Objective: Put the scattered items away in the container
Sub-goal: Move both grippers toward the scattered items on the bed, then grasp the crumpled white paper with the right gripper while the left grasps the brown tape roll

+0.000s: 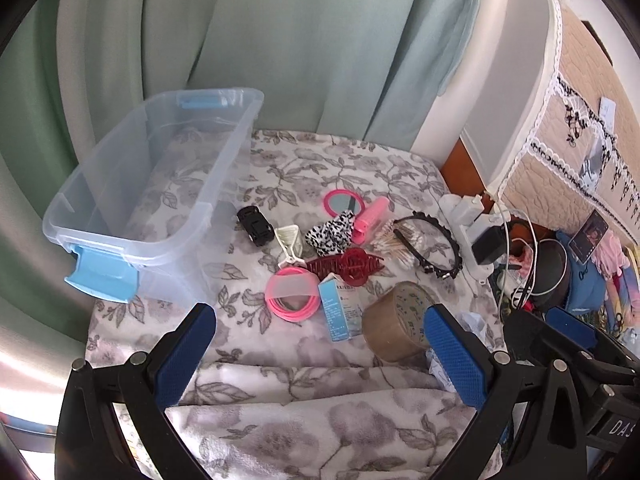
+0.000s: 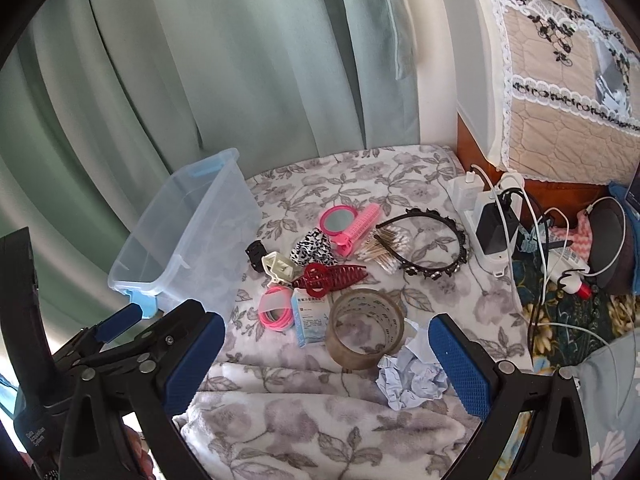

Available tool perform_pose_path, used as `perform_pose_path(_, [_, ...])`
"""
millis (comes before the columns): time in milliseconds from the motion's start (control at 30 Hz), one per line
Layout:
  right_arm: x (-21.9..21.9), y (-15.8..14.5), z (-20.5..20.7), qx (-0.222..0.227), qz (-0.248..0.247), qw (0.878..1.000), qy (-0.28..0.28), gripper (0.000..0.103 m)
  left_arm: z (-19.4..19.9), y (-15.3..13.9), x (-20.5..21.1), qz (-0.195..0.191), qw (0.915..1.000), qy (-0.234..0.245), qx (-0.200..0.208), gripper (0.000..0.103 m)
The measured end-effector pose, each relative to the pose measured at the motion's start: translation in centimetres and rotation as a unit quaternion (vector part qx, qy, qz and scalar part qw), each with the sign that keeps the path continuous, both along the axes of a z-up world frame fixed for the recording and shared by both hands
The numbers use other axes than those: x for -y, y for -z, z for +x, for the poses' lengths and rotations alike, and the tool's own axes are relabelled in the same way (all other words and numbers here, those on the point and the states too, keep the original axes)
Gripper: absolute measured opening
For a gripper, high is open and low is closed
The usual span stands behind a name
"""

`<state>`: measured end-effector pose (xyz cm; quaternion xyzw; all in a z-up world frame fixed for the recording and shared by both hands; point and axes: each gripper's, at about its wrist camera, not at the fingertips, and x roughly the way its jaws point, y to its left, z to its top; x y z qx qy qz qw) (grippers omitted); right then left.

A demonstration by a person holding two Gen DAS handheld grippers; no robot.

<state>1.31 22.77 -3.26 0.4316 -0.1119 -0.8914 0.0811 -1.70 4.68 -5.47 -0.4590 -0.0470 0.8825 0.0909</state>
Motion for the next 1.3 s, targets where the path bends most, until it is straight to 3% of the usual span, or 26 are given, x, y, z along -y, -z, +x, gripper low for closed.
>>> perform_pose_path(333, [-3.6, 6.8, -0.1, 0.086, 0.025, 0.996, 0.024, 0.103, -1.4, 5.2, -2.9, -0.01, 0.9967, 0.027, 0.076, 0.103])
perform_pose_path(567, [-4.6, 10.5, -0.4, 0.128, 0.029, 0.991, 0.03, 0.103, -3.1, 7.1, -4.6, -0.02, 0.9938, 0.036, 0.103, 0.103])
perform_pose_path(833, [-5.7, 13.5, -1.3, 0.159, 0.02, 0.986, 0.046, 0.095, -5.2, 9.1, -7.3, -0.04, 0.9902, 0.051, 0.124, 0.101])
perform_pose_path(933, [-5.8, 14.2, -1.8, 0.166, 0.013, 0.985, 0.046, 0.094, -6.0, 9.3, -8.3, -0.049, 0.9892, 0.056, 0.126, 0.09])
perform_pose_path(1067, [-5.7, 14.8, -2.3, 0.171, 0.003, 0.984, 0.042, 0.093, -6.8, 9.8, -9.3, -0.061, 0.9878, 0.064, 0.128, 0.084])
perform_pose_path(1300, [-5.0, 15.5, -3.1, 0.179, -0.007, 0.983, 0.029, 0.09, -7.6, 11.6, -10.4, -0.074, 0.9839, 0.075, 0.144, 0.052])
